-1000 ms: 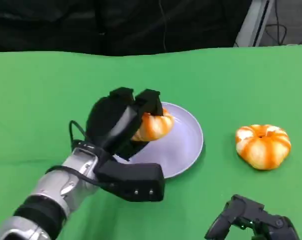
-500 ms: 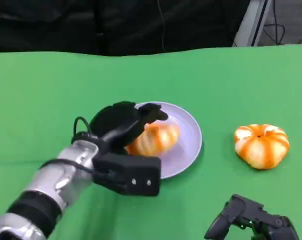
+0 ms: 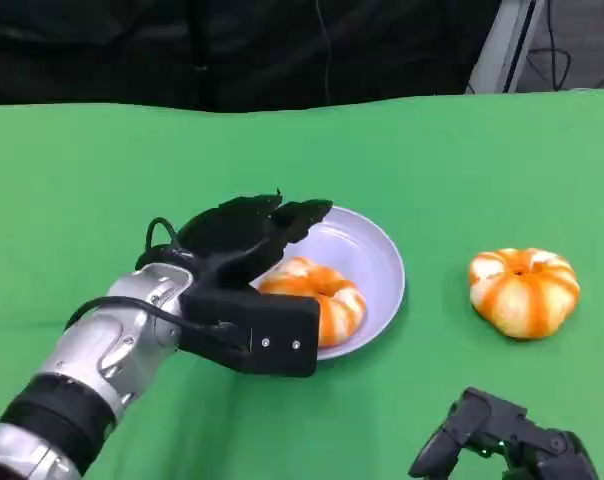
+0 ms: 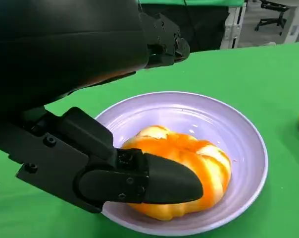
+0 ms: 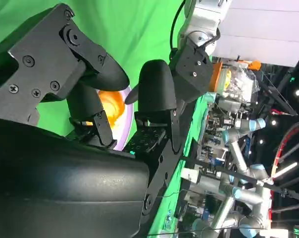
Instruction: Grasp the bread from the table and place it into the plate.
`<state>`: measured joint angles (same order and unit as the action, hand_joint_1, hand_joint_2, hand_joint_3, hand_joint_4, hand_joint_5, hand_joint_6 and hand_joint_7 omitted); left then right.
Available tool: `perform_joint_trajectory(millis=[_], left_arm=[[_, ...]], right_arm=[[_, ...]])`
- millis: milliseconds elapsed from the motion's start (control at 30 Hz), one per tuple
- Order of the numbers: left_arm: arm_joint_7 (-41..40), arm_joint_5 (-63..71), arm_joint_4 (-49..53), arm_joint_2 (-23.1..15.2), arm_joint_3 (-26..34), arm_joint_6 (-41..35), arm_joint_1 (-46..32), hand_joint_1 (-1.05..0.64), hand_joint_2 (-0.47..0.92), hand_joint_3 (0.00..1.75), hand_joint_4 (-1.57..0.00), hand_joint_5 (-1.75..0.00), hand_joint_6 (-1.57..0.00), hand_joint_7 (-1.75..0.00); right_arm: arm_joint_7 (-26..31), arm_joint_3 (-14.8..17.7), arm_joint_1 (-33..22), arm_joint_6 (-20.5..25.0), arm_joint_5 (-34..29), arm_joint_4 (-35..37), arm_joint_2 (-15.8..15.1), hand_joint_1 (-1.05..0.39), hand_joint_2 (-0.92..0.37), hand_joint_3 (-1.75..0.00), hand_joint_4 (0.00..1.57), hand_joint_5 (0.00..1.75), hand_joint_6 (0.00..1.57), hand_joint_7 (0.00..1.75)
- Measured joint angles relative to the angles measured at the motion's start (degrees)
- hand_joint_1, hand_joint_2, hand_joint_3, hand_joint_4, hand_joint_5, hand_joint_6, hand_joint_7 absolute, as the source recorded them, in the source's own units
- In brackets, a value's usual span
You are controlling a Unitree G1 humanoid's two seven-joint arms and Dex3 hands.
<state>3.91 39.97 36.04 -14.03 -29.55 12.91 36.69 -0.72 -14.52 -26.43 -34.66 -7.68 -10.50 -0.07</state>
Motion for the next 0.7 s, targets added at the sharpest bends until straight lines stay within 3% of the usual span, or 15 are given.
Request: perform_joint_trajectory(millis=[433,533,567,600,700], left_arm=[[0.1,-0.1,0.0,-0.1,0.0,0.0,0.0,-1.02,0.92,0.52,0.0,0.0,0.0,0.0],[1.0,-1.5,-2.5,-0.8,1.2,-0.2,-1.5,-0.83,0.92,0.43,-0.13,-0.08,-0.13,-0.06],[2.1,-4.0,-6.6,-1.9,2.9,0.3,-4.0,-0.67,0.92,0.31,-0.33,-0.32,-0.32,-0.1],[3.0,-7.4,-11.3,-2.7,5.2,1.2,-7.0,-0.61,0.92,0.27,-0.37,-0.46,-0.4,-0.1],[4.9,-21.4,-26.1,-4.2,14.3,4.8,-19.8,-0.48,0.92,0.2,-0.52,-0.69,-0.59,-0.15]], right_arm=[[0.0,0.0,0.0,0.0,0.0,0.0,0.0,-0.09,-0.28,-1.39,0.76,1.63,0.82,1.35],[-0.1,-0.1,0.2,0.1,-0.1,0.0,0.0,-0.08,-0.29,-1.4,0.76,1.63,0.81,1.35],[-0.1,-0.1,0.2,0.2,0.0,0.0,0.0,-0.08,-0.29,-1.39,0.76,1.64,0.81,1.35],[-0.1,-0.1,0.1,0.5,-0.1,0.1,0.0,-0.08,-0.29,-1.39,0.76,1.64,0.81,1.36],[-0.1,-0.1,0.2,0.8,0.0,0.1,0.0,-0.09,-0.29,-1.4,0.75,1.64,0.81,1.36]])
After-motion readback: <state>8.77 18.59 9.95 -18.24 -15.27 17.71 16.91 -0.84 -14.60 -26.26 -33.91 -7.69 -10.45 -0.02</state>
